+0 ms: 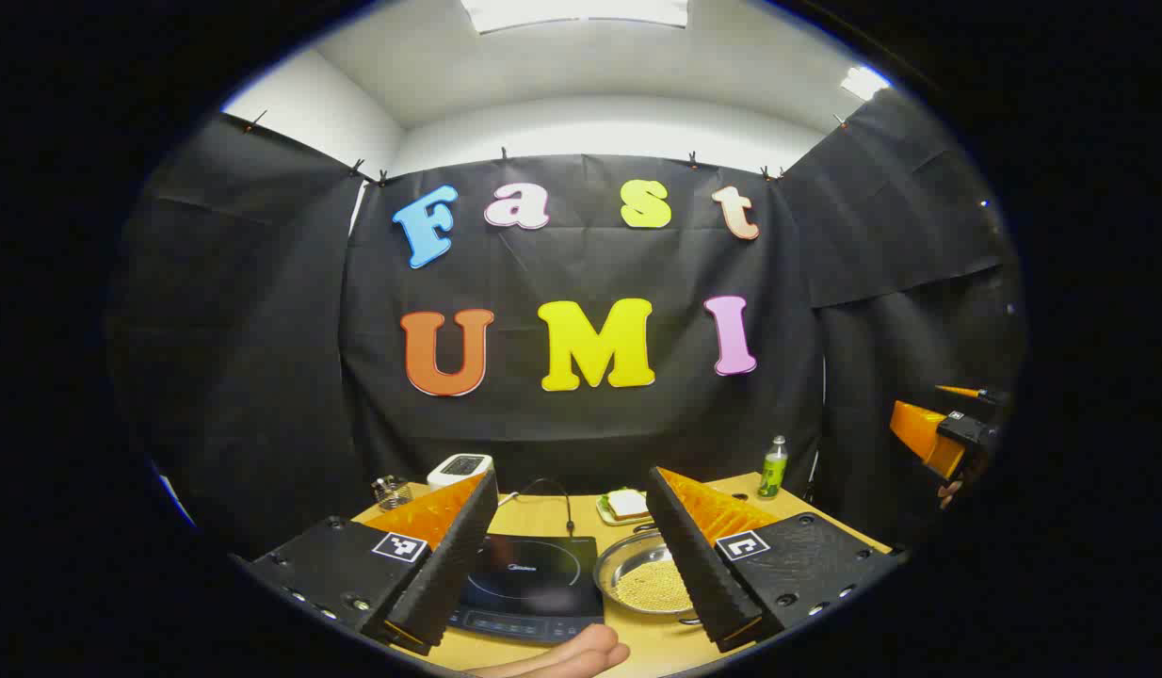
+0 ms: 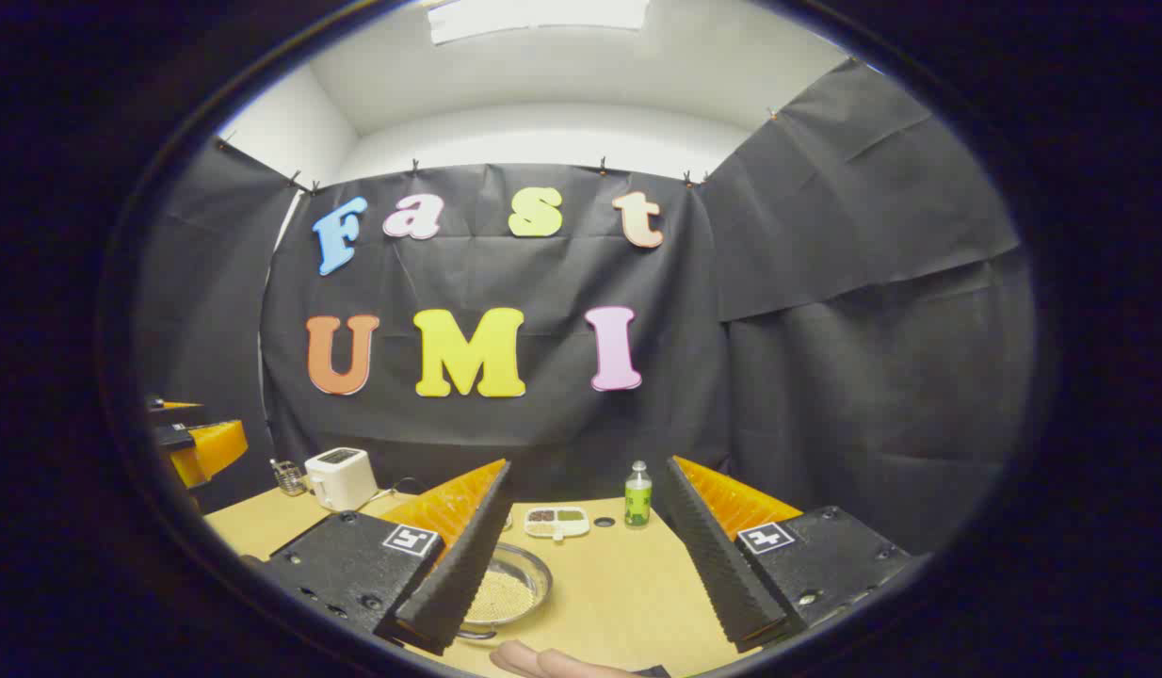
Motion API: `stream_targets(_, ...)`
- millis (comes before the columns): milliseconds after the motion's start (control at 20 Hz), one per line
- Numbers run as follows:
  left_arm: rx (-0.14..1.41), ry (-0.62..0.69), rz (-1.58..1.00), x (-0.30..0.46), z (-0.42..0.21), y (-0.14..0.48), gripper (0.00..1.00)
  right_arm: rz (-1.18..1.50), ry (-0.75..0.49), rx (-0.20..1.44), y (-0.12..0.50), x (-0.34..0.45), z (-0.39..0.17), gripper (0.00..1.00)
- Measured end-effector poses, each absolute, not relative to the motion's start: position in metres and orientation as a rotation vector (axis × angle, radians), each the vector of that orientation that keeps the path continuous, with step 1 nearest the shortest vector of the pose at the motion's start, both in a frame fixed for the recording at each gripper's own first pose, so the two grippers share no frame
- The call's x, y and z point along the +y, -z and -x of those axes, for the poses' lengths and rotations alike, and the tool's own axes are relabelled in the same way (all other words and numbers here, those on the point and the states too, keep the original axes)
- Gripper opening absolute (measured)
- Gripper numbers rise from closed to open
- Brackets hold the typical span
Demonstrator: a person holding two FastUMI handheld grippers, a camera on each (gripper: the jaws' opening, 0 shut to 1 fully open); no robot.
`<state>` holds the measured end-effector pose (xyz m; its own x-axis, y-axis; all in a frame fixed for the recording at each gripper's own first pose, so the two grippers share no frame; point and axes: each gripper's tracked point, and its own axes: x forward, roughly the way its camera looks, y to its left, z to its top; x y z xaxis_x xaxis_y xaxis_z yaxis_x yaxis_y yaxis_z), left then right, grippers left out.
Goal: First push the handle of the pot to place it horizontally, then grasp the pot with both hands and set it on the induction cooktop.
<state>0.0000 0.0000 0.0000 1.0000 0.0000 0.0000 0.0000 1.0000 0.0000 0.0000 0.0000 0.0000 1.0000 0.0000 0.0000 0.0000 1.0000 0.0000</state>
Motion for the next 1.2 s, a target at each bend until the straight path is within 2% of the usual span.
stream_targets(150, 0.000, -0.002, 0.004, 0.020, 0.006, -0.008, 0.95, -0.018, -0.034, -0.006, -0.015, 0.018, 0.009, 0.96)
stream_targets(200, -0.005, -0.001, 0.014, 0.026, 0.010, -0.013, 0.95, -0.023, -0.037, -0.003, -0.016, 0.021, 0.010, 1.00)
stream_targets(250, -0.010, 0.000, 0.018, 0.031, 0.014, -0.016, 0.95, -0.016, -0.045, -0.008, -0.019, 0.025, 0.011, 0.96)
stream_targets(900, -0.044, -0.007, 0.038, 0.059, 0.026, -0.026, 0.95, -0.018, -0.043, 0.023, -0.009, 0.024, 0.001, 0.96)
stream_targets(950, -0.045, -0.005, 0.029, 0.059, 0.026, -0.026, 0.95, -0.026, -0.052, 0.030, -0.006, 0.026, 0.000, 1.00)
stream_targets(1000, -0.046, -0.003, 0.020, 0.058, 0.025, -0.026, 0.95, -0.032, -0.060, 0.031, -0.006, 0.029, 0.000, 0.96)
stream_targets(1200, -0.047, 0.005, 0.002, 0.057, 0.025, -0.023, 0.96, -0.024, -0.058, 0.034, -0.001, 0.028, -0.009, 0.96)
